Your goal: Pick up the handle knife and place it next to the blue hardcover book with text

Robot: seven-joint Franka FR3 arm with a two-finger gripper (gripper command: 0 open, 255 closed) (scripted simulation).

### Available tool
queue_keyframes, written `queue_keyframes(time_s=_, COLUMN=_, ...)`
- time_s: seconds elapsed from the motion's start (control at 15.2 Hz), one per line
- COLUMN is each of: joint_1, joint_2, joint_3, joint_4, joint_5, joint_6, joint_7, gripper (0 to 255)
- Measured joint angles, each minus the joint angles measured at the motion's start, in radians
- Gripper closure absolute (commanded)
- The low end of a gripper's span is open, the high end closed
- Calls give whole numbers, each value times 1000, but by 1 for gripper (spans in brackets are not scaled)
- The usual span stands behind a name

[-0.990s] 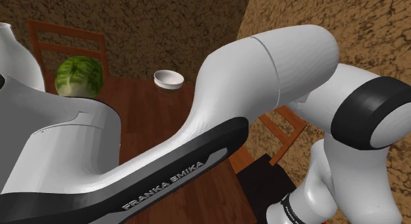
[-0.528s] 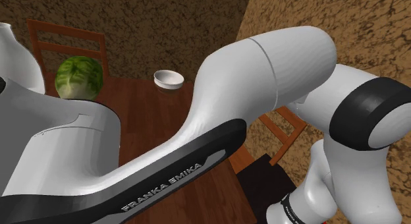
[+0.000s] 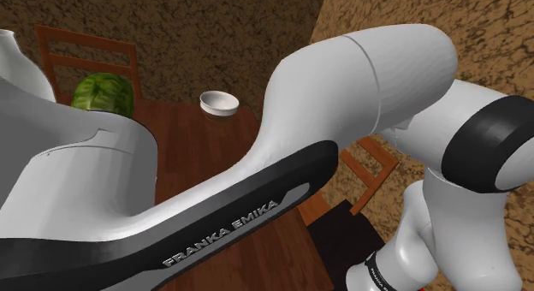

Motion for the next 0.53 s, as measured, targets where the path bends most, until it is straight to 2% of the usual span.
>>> queue_keyframes(time_s=0.53, joint_1=-5, joint_2=-28, joint_3=7, joint_4=15, joint_5=12, joint_6=-42, joint_7=-11, gripper=0)
